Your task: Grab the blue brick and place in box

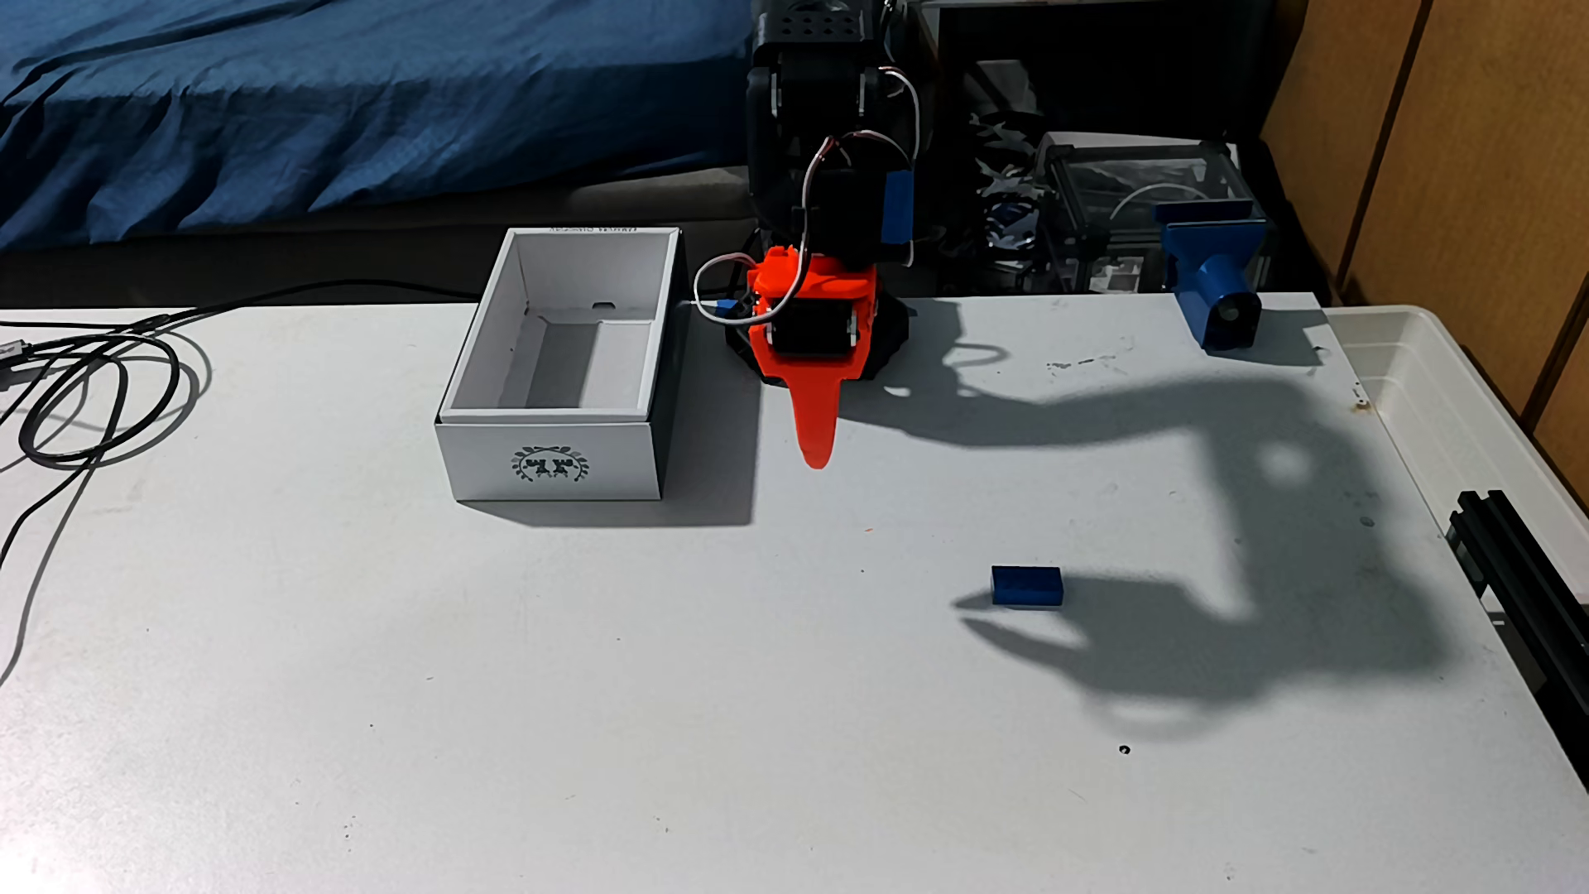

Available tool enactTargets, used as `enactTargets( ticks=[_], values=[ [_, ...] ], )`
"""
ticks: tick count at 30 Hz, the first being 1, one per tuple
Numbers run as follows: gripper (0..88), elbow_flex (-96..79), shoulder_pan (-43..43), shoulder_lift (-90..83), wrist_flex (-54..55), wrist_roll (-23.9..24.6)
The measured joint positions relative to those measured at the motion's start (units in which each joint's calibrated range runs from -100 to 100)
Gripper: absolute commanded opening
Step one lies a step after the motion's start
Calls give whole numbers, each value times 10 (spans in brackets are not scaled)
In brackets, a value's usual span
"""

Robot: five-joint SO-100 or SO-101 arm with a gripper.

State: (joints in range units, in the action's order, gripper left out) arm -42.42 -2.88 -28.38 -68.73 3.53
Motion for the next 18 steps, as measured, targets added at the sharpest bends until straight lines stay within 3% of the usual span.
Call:
enactTargets(
  ticks=[18],
  values=[
    [6,-2,-44,1,0,1]
  ],
)
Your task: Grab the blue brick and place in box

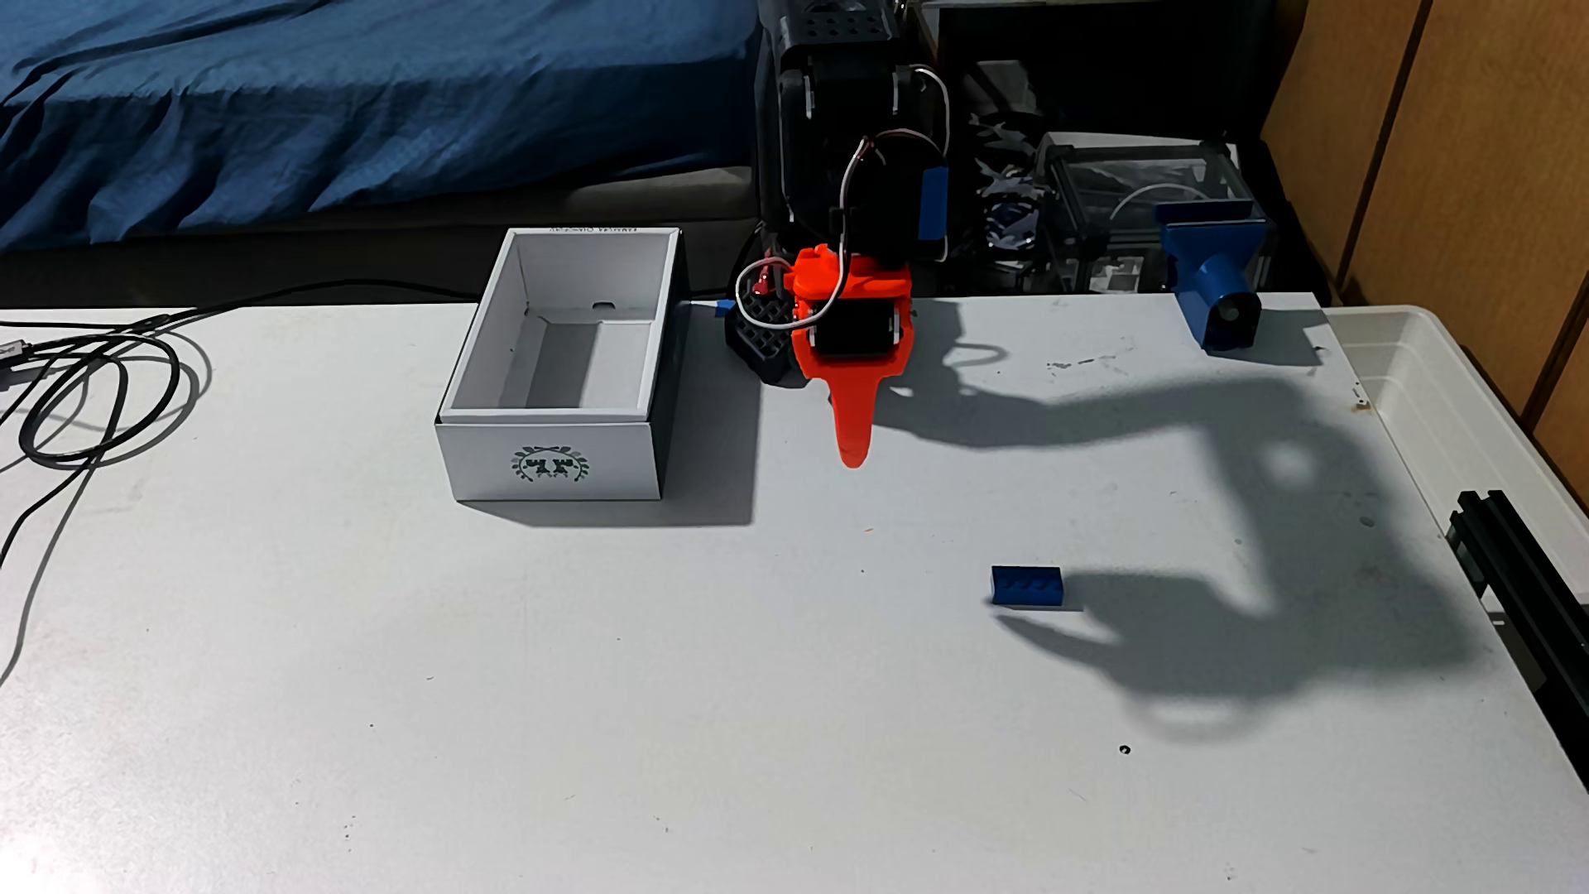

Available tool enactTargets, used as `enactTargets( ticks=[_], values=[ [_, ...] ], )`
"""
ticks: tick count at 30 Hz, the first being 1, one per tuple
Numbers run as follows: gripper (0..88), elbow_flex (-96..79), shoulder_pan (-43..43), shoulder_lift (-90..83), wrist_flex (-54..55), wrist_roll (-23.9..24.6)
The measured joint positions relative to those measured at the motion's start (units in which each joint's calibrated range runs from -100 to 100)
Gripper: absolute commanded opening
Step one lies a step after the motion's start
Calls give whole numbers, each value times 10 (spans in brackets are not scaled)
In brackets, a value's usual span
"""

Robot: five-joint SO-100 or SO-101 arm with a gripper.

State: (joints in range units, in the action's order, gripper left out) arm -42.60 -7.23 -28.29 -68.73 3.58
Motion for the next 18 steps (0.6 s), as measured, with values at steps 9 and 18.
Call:
enactTargets(
  ticks=[9,18],
  values=[
    [6,-8,9,1,-30,8],
    [6,-8,-4,1,-41,94]
  ],
)
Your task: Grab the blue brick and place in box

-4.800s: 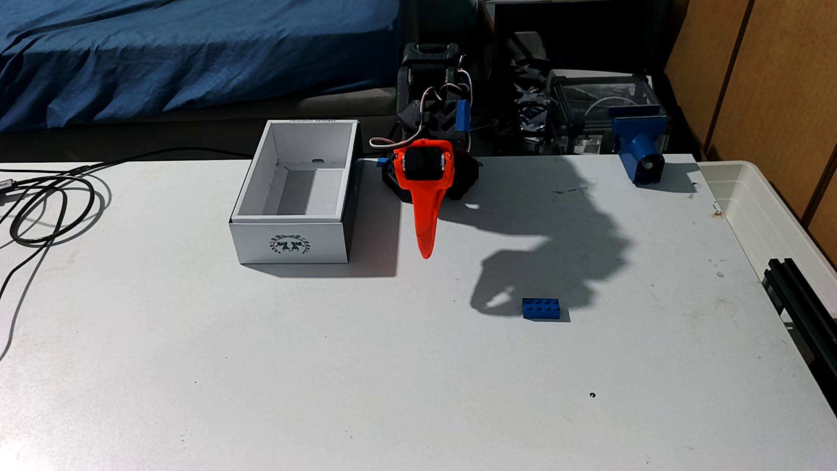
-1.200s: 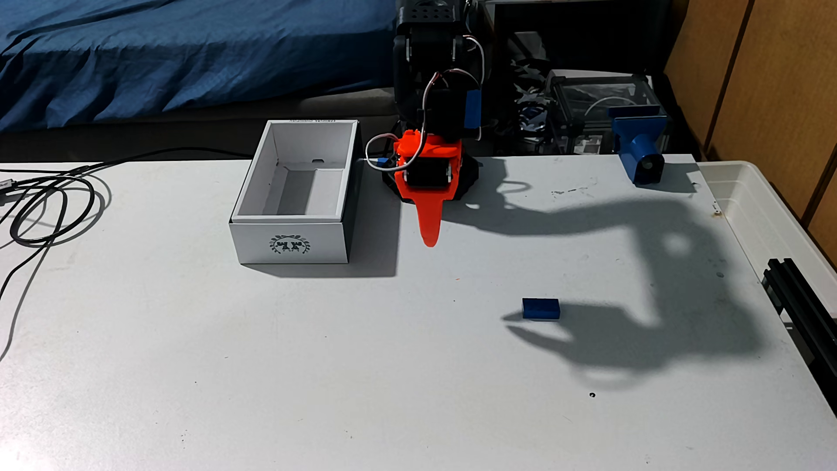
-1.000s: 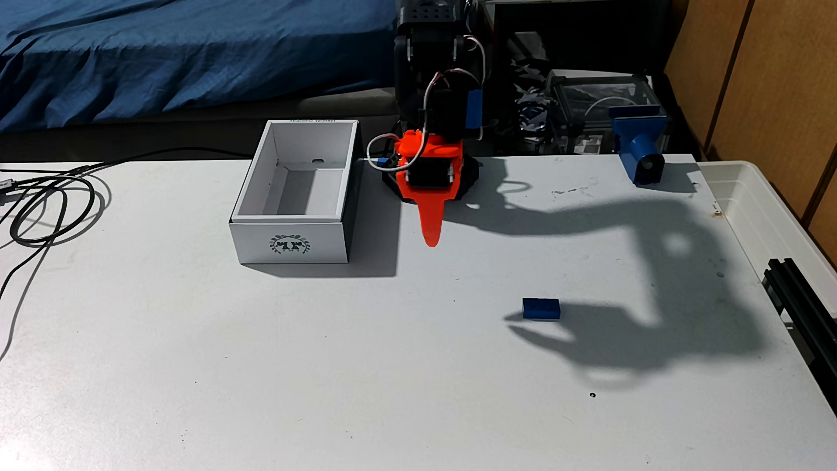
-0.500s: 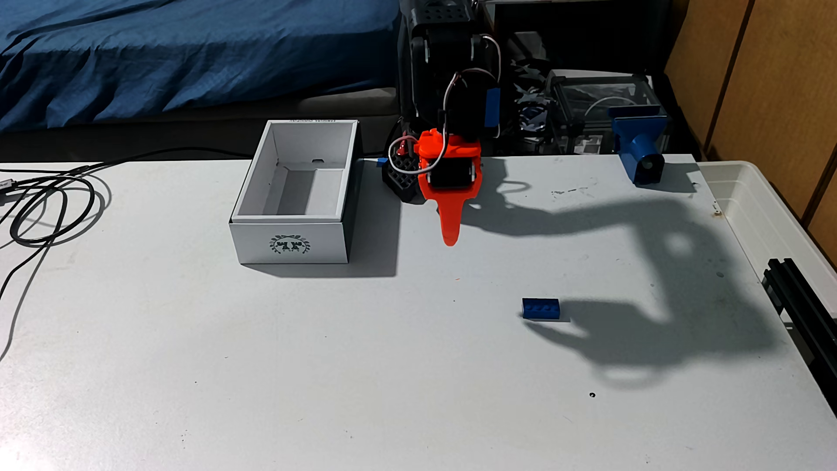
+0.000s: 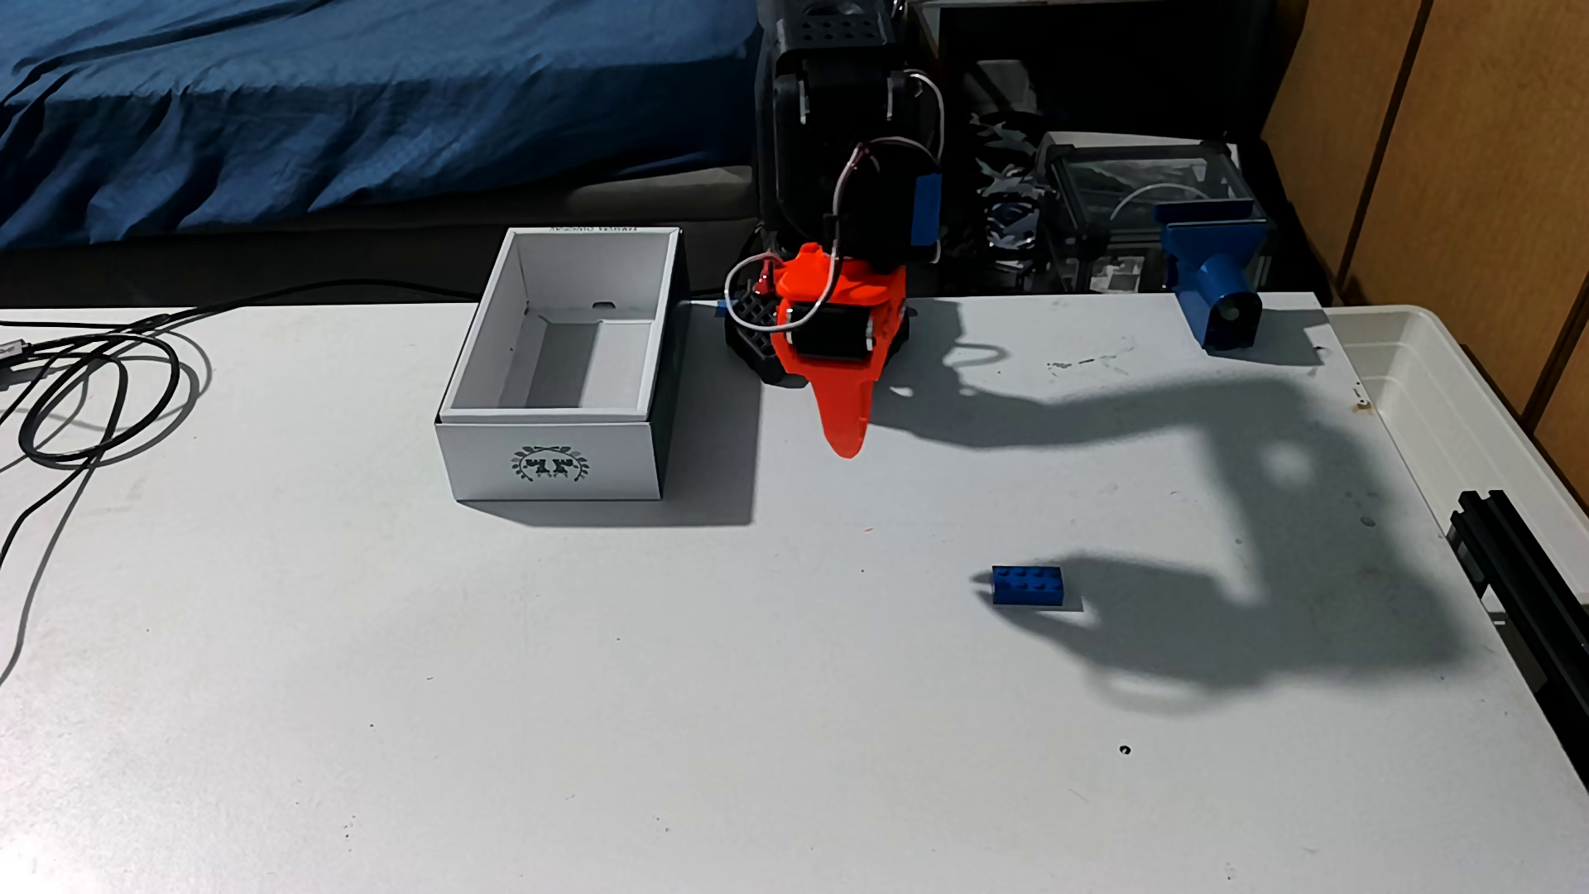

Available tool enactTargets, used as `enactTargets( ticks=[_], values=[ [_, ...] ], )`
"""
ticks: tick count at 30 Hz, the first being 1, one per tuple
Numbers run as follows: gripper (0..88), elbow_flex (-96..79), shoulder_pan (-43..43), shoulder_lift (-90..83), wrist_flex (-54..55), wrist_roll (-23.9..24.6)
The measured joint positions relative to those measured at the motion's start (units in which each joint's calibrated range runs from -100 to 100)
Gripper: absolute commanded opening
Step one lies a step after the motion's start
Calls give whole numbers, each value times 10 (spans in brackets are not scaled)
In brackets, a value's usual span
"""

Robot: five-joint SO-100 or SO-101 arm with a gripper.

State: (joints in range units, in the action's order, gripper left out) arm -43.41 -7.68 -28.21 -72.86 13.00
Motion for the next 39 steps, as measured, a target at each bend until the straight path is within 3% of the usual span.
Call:
enactTargets(
  ticks=[9,16,28,39],
  values=[
    [6,28,-86,2,-9,61],
    [6,105,-139,38,-7,81],
    [7,275,-150,320,-7,77],
    [68,285,-161,347,-7,13]
  ],
)
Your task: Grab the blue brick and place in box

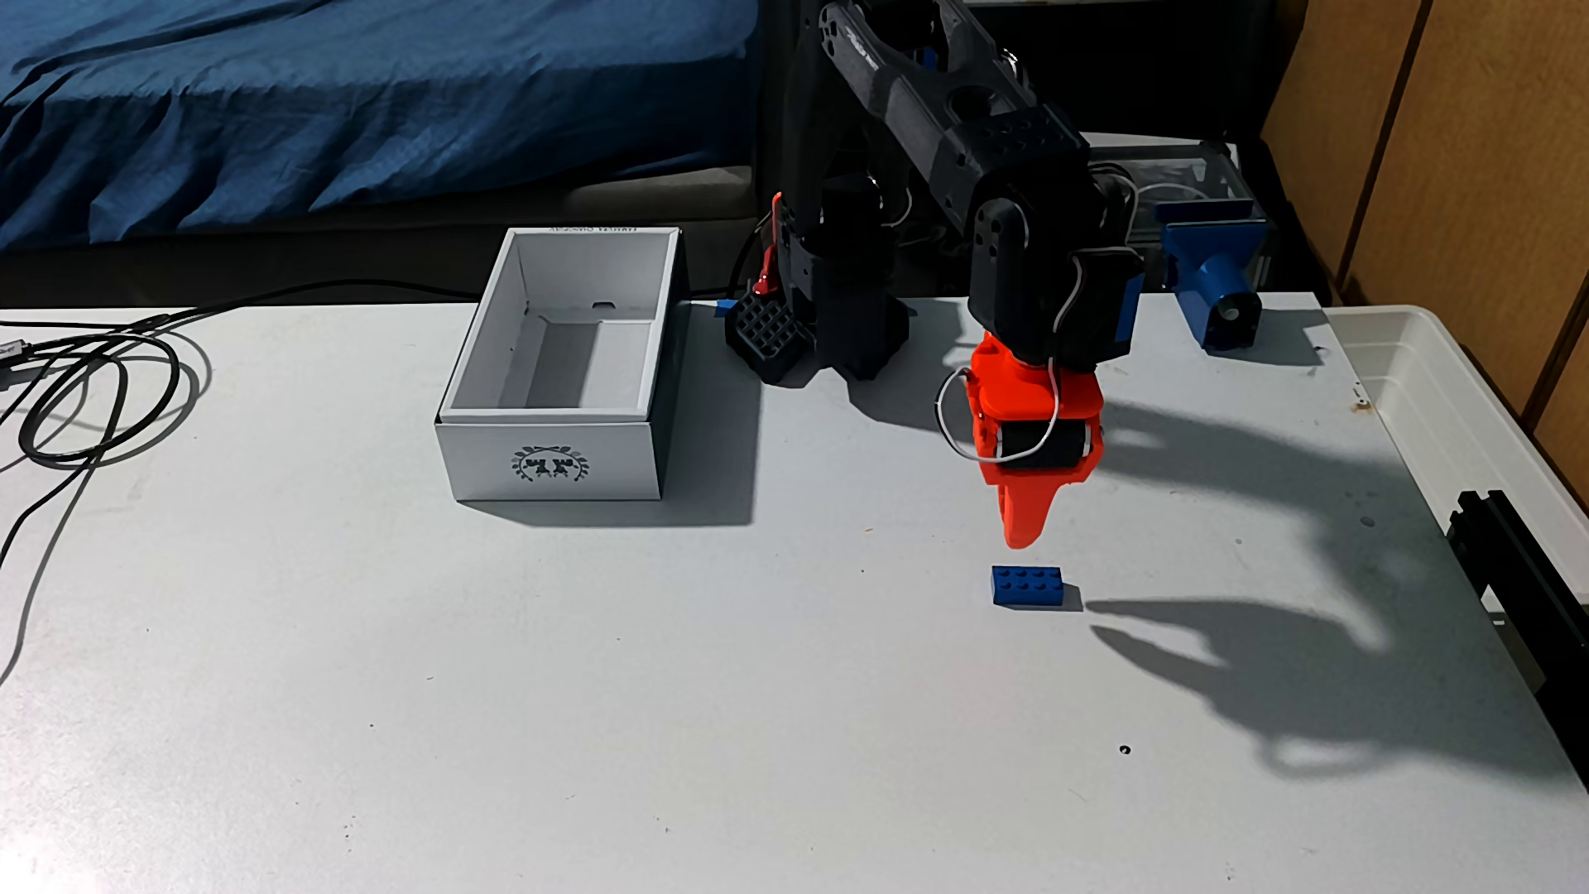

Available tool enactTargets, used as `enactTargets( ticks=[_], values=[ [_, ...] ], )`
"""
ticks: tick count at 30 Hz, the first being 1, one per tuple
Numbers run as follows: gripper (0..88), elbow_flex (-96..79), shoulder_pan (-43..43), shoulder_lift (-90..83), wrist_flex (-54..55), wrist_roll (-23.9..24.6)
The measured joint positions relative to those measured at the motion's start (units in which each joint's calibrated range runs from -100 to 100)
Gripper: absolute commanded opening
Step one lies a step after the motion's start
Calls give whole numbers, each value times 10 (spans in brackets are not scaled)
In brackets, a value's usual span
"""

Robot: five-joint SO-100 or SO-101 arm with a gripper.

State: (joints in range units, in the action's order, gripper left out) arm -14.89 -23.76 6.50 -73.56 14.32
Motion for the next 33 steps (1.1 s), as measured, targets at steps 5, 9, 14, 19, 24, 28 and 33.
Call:
enactTargets(
  ticks=[5,9,14,19,24,28,33],
  values=[
    [68,0,-3,4,0,-11],
    [68,-10,-3,4,0,-14],
    [111,-39,-3,4,21,-14],
    [176,-81,-3,4,62,-14],
    [179,-86,-3,4,79,-14],
    [179,-89,-3,4,95,-14],
    [179,-89,4,7,112,-6]
  ],
)
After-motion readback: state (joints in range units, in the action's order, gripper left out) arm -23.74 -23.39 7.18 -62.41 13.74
